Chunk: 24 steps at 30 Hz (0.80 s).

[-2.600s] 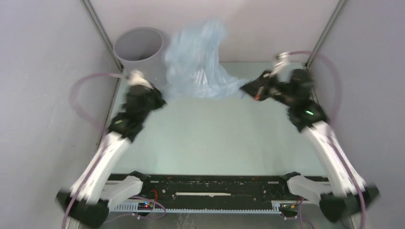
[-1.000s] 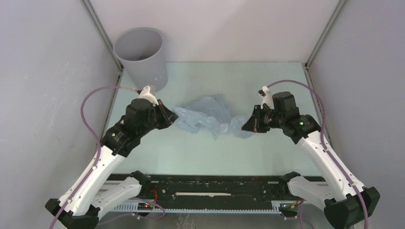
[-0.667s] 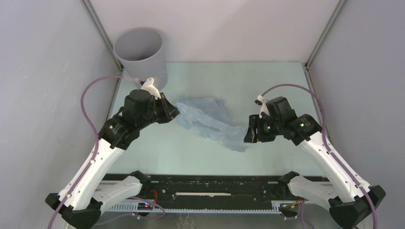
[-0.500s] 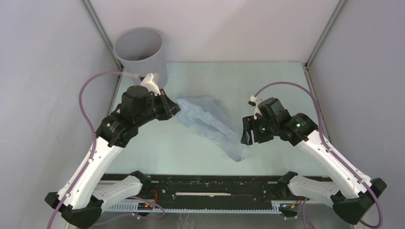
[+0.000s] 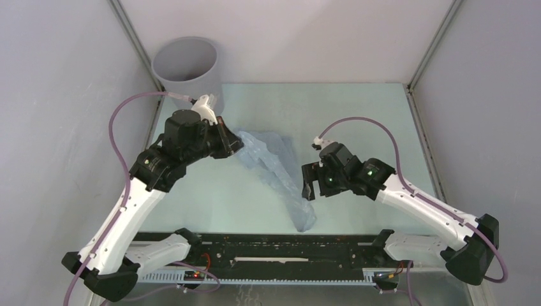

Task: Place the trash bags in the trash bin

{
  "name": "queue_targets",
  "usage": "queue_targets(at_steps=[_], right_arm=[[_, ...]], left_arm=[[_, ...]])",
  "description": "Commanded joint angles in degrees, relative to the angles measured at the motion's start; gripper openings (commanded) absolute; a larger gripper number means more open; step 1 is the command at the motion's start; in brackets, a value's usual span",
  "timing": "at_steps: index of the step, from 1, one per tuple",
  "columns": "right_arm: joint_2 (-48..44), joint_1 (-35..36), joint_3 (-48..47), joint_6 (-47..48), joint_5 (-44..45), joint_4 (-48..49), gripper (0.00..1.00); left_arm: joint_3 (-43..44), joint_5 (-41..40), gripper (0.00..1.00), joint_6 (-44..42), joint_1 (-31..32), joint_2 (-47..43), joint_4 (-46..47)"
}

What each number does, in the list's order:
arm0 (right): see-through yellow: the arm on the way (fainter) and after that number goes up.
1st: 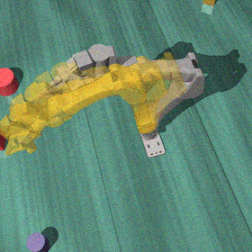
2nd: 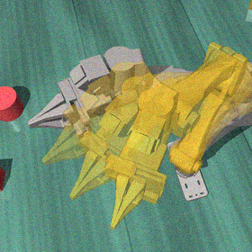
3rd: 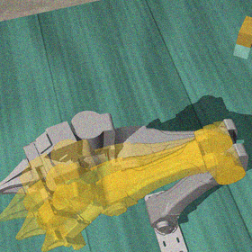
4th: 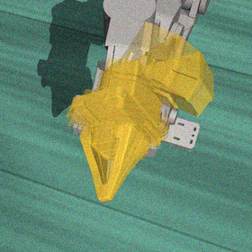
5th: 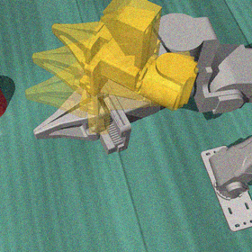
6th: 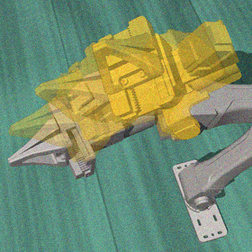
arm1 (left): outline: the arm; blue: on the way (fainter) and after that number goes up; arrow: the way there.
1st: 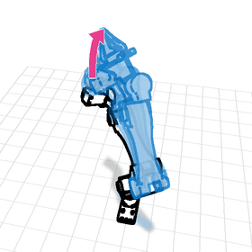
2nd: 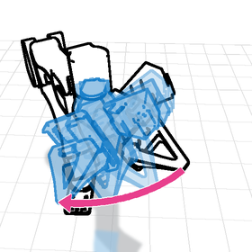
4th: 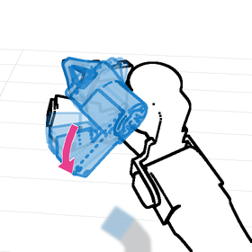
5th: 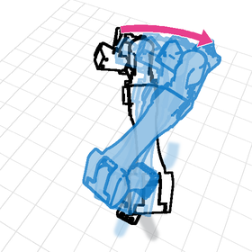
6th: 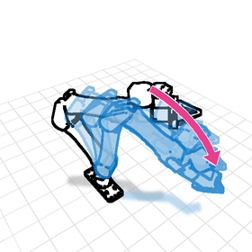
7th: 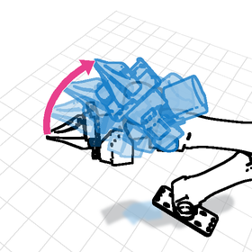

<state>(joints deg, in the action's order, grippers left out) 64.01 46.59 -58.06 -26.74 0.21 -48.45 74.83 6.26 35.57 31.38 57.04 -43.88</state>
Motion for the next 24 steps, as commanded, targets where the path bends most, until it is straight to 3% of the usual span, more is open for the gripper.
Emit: queue_targets(at_steps=[1,10,17,22,24], right_arm=[[-2.32,5.16,1.37,2.74,2.31,8.80,0.95],[-2.67,11.32,4.16,1.07,3.72,11.62,0.94],[4.59,14.12,5.64,-1.54,9.79,12.59,0.90],[3.91,12.69,5.27,-0.49,10.15,14.24,0.62],[1.13,11.71,4.93,-0.06,8.13,14.81,0.28]], left_arm=[[3.10,1.55,0.00,0.11,-0.09,0.49,1.01],[3.72,1.21,0.00,1.80,-0.09,1.45,0.47],[4.43,1.36,0.00,3.11,-0.29,1.78,0.40],[4.77,-0.08,0.00,0.75,-0.61,0.89,-3.12],[4.23,-0.37,0.03,-0.43,-0.68,0.02,-4.23]])
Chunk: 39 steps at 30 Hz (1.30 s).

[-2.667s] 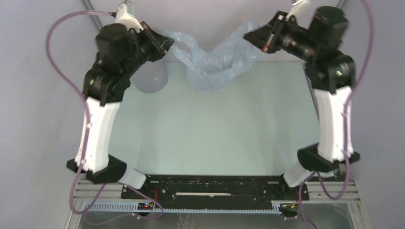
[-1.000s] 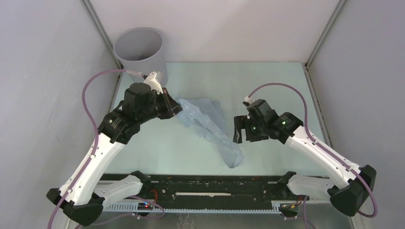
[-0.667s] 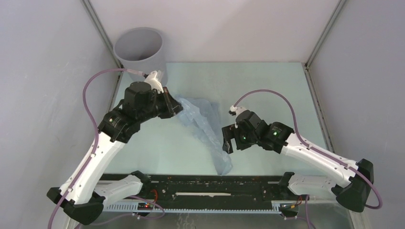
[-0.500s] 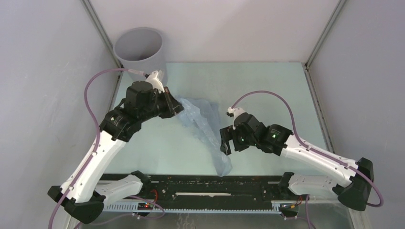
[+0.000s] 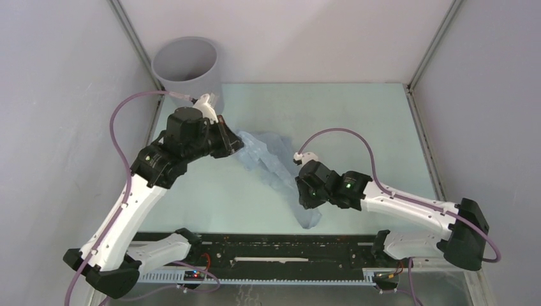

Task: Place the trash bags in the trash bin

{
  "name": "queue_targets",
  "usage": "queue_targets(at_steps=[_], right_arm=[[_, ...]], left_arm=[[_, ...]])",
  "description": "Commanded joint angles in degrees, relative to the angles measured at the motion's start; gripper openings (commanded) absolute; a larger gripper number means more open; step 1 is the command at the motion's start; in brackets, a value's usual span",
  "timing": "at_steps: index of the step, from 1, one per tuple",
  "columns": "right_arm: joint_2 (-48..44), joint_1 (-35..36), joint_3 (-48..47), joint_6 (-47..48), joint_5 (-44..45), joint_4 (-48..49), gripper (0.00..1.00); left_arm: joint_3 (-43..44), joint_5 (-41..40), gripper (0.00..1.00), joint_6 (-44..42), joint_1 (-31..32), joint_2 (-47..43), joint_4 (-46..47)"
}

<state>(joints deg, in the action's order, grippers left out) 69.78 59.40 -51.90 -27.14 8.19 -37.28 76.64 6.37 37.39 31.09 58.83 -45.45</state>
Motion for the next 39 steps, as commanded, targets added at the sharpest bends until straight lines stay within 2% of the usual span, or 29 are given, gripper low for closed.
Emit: queue_targets(at_steps=[1,2,3,6,10,13,17,20,22,26,27,29,31,33,35,36,39], right_arm=[[-6.24,-2.07,-1.72,-0.31,-0.78,3.17,0.11],[-7.71,-3.64,-2.18,-0.99,-2.78,2.65,0.02],[-9.05,-5.53,-2.75,-1.44,-5.15,1.94,0.00],[-12.34,-12.59,-4.73,-2.66,-10.52,-1.42,0.00],[-14.45,-22.82,-6.23,-1.48,-17.33,-2.93,0.00],[-10.64,-29.82,-7.22,-0.92,-26.74,-2.22,0.00],[-3.28,-32.86,-11.89,0.24,-29.36,-3.63,0.00],[2.59,-35.49,-22.78,1.28,-29.70,-6.82,0.00],[5.76,-37.12,-33.11,1.94,-29.77,-9.66,0.00],[8.99,-36.16,-58.87,5.42,-24.18,-18.72,0.00],[8.68,-34.83,-63.82,6.66,-21.93,-19.62,0.00],[6.27,-31.05,-67.99,9.88,-17.07,-18.35,0.00],[1.01,-26.70,-61.38,12.79,-12.26,-12.42,0.00],[-6.68,-26.07,-46.24,13.42,-12.39,-3.65,0.00],[-10.36,-28.35,-29.05,11.50,-15.13,2.76,0.00],[-10.15,-29.77,-20.67,10.05,-17.36,4.05,0.00],[-1.67,-32.42,-4.48,6.32,-28.56,0.09,0.00]], left_arm=[[1.94,-0.28,0.06,-2.69,-0.35,-2.13,-3.01],[1.52,-0.21,0.09,-3.01,-0.35,-2.47,-3.39],[0.88,-0.34,0.10,-3.22,-0.33,-2.92,-3.72],[-1.64,-0.69,0.11,-4.00,-0.35,-4.43,-4.43],[-5.86,-1.59,0.06,-3.88,0.01,-6.74,-4.49],[-8.23,-2.62,0.04,-1.66,0.00,-6.07,-4.54],[-6.29,-5.03,0.00,0.92,-0.74,1.01,-5.20],[1.46,-5.19,0.00,1.64,-3.38,7.72,-3.96],[11.24,-4.63,0.00,1.98,-4.35,11.16,-2.72],[29.45,-5.81,0.00,-2.71,-0.99,11.91,5.31],[32.17,-6.14,0.00,-4.62,0.55,11.02,7.78],[31.02,-7.01,0.00,-7.81,3.24,7.84,12.25],[23.49,-11.12,0.00,-8.38,4.87,2.91,15.86],[11.06,-15.56,0.00,-5.64,4.88,-2.08,17.72],[-4.42,-17.75,0.00,-1.55,3.55,-5.18,17.34],[-11.72,-16.05,0.00,2.01,1.51,-5.28,16.12],[-29.29,-1.29,0.00,9.99,-5.02,-1.43,12.61]])
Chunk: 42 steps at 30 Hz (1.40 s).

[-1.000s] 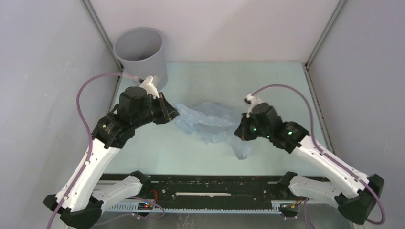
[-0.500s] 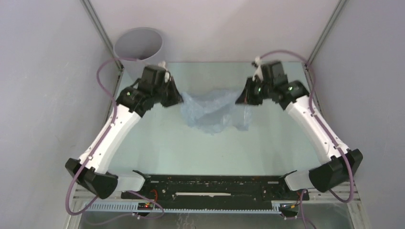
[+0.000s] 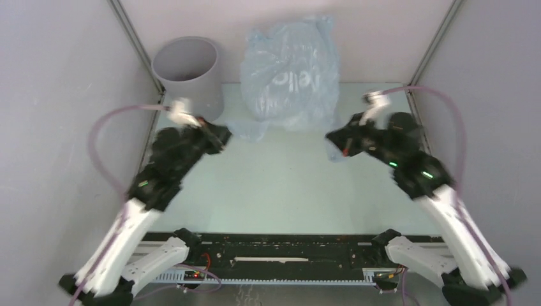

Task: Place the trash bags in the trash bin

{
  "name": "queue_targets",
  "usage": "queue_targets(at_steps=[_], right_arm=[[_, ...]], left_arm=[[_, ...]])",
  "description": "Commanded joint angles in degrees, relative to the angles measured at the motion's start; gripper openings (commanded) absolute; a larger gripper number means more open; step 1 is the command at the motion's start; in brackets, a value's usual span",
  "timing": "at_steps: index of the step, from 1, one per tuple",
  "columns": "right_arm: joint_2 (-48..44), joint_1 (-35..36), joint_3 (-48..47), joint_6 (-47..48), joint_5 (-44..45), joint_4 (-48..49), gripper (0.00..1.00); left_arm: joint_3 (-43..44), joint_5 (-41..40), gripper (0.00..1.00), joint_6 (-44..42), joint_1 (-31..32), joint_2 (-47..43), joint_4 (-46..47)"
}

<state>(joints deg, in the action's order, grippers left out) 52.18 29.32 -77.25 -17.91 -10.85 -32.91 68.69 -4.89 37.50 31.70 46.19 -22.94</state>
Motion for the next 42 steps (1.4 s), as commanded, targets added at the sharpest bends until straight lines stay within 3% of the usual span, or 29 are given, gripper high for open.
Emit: queue_targets(at_steps=[1,5,8,14,19,21,24,29,33,38,42], right_arm=[[17.96,-0.68,22.05,-2.86,-11.07,-5.18,0.00],[12.16,9.81,21.79,-4.60,-4.51,-3.22,0.00],[10.38,5.83,17.33,-6.47,-8.08,-2.81,0.00],[12.72,-2.01,4.75,-4.13,-11.80,-10.93,0.00],[11.15,-6.08,3.33,-5.49,-13.33,-12.22,0.00],[9.93,-7.45,3.31,-5.96,-12.81,-13.69,0.00],[6.99,-9.19,3.32,-6.70,-10.17,-15.80,0.00],[1.12,-11.51,3.31,-7.65,-5.72,-19.60,0.00],[-2.32,-11.91,3.29,-8.52,-3.11,-21.67,0.00],[-3.50,-11.91,3.28,-9.14,-3.35,-22.16,0.00],[-3.32,-12.17,3.29,-9.66,-4.45,-22.04,0.00]], left_arm=[[-24.11,10.74,0.00,10.14,-5.04,10.63,-10.00],[-25.68,5.06,0.00,9.38,0.78,0.39,-8.33],[-20.19,2.15,0.00,6.27,0.74,-1.88,-7.72],[-2.31,0.79,0.00,0.52,0.73,3.94,-11.13],[2.79,2.88,0.02,-1.33,0.72,7.25,-11.52],[2.75,3.29,0.17,-1.54,0.72,7.27,-11.69],[2.72,1.90,0.62,-1.84,0.73,6.30,-13.09],[4.72,-3.29,0.94,-1.29,-0.19,3.44,-15.43],[7.31,-9.44,0.98,0.69,-2.70,3.04,-17.28],[11.58,-10.50,0.95,6.47,-13.41,8.49,-21.28],[11.61,-12.24,0.94,12.42,-20.31,12.43,-17.32]])
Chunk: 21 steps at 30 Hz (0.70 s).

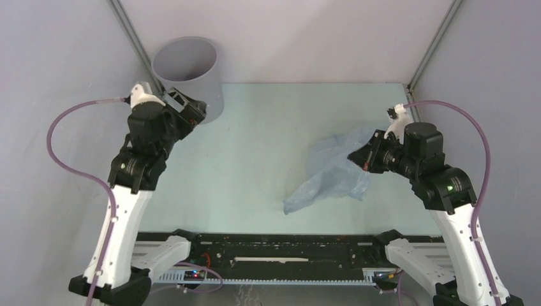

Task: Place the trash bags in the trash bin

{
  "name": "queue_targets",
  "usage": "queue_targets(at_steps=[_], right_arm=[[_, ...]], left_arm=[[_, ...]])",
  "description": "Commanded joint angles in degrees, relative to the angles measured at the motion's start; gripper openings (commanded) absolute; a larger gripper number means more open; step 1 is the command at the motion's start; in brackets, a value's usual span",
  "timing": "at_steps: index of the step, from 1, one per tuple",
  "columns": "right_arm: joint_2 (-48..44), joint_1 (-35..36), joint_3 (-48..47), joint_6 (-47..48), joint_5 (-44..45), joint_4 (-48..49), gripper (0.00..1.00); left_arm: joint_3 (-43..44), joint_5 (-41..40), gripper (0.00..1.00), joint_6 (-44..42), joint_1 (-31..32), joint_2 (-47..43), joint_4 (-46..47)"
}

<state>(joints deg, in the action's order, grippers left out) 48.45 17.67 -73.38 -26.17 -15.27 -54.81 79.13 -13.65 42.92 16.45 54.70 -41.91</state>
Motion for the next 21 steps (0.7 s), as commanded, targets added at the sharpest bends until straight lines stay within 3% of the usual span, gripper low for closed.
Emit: queue_targets(at_steps=[1,4,8,11,19,21], right_arm=[[0.57,-0.60,-0.60,-1.45,-0.62,0.06,0.00],[1.38,-0.71,-0.88,-1.37,-1.51,0.16,0.00],[2.30,-1.49,-1.93,0.11,-1.28,-0.07,0.00],[3.45,-3.13,-3.37,1.75,-1.59,-0.44,0.00],[5.57,-8.23,-4.51,4.11,-4.07,-0.46,0.00],[5.99,-9.71,-4.49,4.51,-4.88,-0.40,0.00]], left_arm=[[0.71,-3.89,0.94,8.63,-6.49,4.66,3.37],[-0.32,-2.21,0.94,14.85,-11.58,7.86,8.76],[0.45,6.26,0.93,23.50,-18.51,15.66,14.96],[-0.86,14.01,0.82,30.22,-22.35,21.54,24.29],[4.91,17.97,0.75,38.05,-24.70,35.02,30.30],[5.22,19.77,0.66,40.39,-24.94,37.01,30.32]])
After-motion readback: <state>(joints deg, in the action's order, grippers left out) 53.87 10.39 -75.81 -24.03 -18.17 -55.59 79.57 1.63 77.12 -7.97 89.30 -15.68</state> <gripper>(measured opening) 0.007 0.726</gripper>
